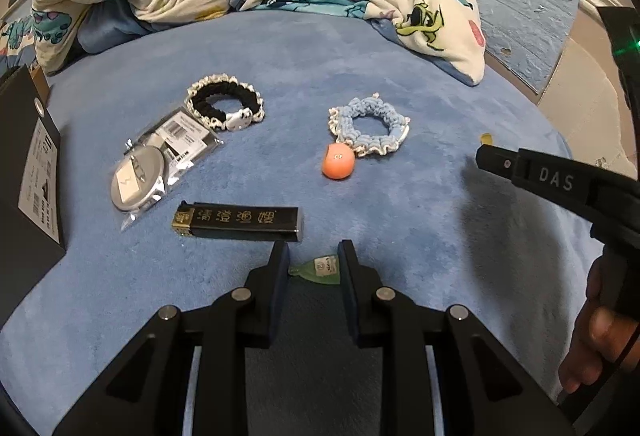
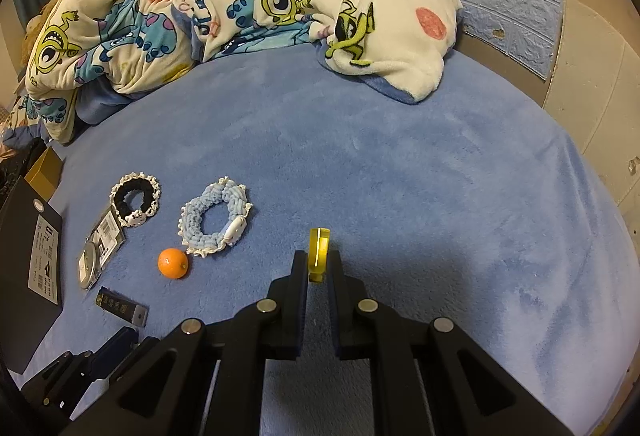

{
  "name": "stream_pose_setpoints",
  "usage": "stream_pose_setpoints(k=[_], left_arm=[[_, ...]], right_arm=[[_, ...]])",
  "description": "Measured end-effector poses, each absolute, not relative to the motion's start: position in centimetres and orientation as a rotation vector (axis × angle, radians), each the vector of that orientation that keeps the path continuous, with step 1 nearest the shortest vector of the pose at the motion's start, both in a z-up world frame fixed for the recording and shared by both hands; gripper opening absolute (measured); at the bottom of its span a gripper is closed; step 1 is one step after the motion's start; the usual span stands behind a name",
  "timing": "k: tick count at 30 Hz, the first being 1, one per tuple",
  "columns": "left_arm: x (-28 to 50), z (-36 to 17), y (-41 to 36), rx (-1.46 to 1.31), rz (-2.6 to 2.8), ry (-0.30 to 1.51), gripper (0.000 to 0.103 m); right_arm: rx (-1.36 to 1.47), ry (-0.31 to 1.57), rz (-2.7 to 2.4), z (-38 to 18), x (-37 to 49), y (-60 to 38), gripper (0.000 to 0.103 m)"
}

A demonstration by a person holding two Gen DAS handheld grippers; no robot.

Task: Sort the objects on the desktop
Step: 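Carry the green tag with the left gripper while the right gripper carries the yellow tube to the box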

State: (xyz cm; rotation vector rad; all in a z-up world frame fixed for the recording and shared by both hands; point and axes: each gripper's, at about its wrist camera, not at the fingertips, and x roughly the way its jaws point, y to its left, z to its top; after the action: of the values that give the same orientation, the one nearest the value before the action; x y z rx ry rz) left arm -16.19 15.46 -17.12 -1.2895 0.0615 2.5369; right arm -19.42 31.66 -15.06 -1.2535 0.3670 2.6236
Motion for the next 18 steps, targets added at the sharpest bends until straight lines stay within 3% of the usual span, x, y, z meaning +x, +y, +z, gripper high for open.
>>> stream_pose_setpoints(k=[18], left_arm=[[-15.8,-11.4,10.0,-1.250,2.659,-0.022,0.025]], right_arm=[[-1.214,0.288,2.723,-11.5,-18.3,28.0,0.009]])
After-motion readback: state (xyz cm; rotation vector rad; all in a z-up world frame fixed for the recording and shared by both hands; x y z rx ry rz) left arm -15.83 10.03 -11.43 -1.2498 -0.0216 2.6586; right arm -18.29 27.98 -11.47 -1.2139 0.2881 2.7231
